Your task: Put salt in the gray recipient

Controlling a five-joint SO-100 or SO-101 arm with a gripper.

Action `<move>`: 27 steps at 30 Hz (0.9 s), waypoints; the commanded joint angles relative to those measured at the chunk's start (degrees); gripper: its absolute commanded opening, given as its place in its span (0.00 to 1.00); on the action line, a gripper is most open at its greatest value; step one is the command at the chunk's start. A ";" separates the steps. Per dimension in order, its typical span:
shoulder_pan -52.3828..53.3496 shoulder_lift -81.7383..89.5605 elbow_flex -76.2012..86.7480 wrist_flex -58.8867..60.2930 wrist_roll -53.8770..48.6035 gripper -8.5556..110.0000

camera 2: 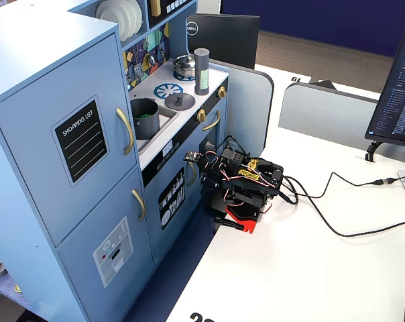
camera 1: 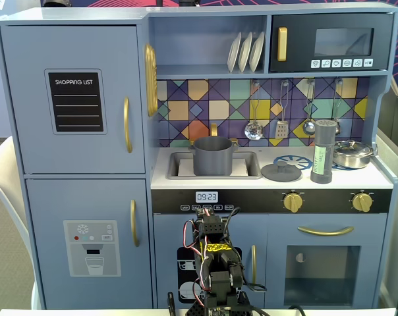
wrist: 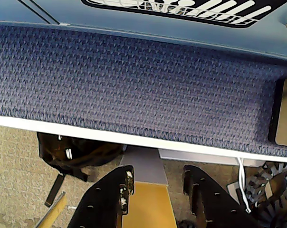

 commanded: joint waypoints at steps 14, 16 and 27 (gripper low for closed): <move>-2.81 0.26 -0.44 0.26 -2.99 0.07; -2.81 0.26 -0.53 0.18 -3.60 0.07; 6.59 -10.46 -23.20 -7.91 7.29 0.07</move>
